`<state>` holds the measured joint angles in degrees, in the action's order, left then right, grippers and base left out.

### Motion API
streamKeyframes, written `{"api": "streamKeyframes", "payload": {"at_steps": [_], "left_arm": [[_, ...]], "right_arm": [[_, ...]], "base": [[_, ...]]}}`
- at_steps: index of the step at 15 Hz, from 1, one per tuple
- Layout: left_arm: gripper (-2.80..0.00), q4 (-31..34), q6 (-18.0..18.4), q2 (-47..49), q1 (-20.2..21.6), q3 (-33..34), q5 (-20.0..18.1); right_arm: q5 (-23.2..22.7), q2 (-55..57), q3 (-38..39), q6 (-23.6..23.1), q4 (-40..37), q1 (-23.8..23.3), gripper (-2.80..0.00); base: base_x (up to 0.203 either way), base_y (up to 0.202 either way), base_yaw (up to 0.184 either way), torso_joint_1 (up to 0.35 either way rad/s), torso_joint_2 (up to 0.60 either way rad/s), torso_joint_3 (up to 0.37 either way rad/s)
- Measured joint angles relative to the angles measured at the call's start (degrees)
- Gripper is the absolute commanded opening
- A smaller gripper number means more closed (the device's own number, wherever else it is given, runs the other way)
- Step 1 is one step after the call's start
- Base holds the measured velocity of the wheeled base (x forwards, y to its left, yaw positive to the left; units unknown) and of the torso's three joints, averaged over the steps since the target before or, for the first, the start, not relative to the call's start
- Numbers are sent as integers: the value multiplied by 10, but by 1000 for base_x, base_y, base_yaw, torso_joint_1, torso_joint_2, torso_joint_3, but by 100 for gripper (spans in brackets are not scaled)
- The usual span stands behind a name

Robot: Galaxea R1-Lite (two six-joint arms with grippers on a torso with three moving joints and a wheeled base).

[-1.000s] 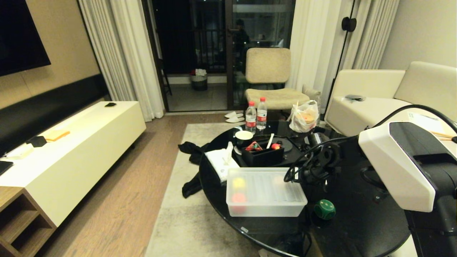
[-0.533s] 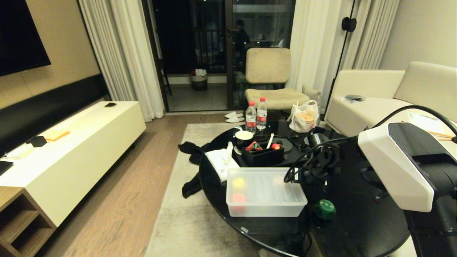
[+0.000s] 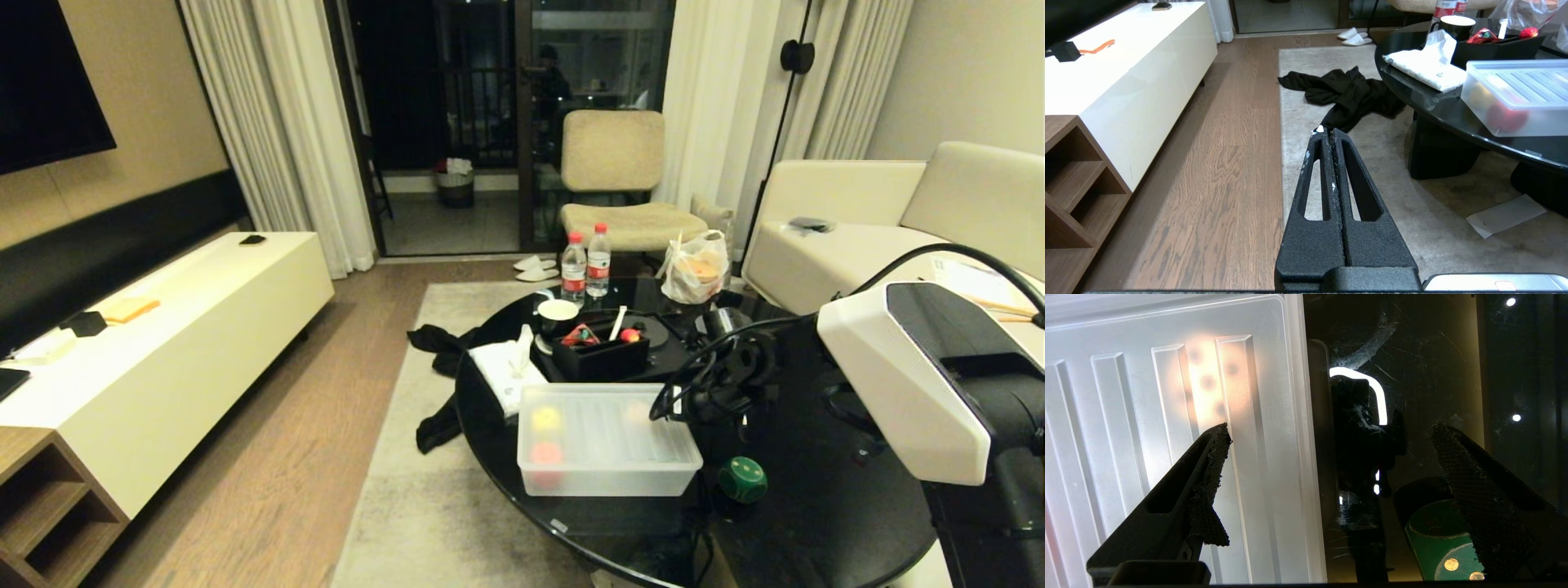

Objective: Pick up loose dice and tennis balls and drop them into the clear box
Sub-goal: Open the lid

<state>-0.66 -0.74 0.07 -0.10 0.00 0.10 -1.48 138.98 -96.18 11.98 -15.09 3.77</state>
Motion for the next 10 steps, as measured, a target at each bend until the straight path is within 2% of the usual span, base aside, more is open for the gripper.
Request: {"api": "streamKeyframes", "payload": {"at_steps": [5, 6, 10], "left_arm": [[-280, 0, 0, 0, 0, 0, 0], [-280, 0, 0, 0, 0, 0, 0], [-280, 0, 0, 0, 0, 0, 0]], "right_arm": [[1, 5, -2, 0, 0, 0, 0], [1, 5, -2, 0, 0, 0, -280], [0, 4, 0, 0, 0, 0, -280]], "base": [[0, 0, 0, 0, 0, 0], [0, 0, 0, 0, 0, 0], [0, 0, 0, 0, 0, 0]]}}
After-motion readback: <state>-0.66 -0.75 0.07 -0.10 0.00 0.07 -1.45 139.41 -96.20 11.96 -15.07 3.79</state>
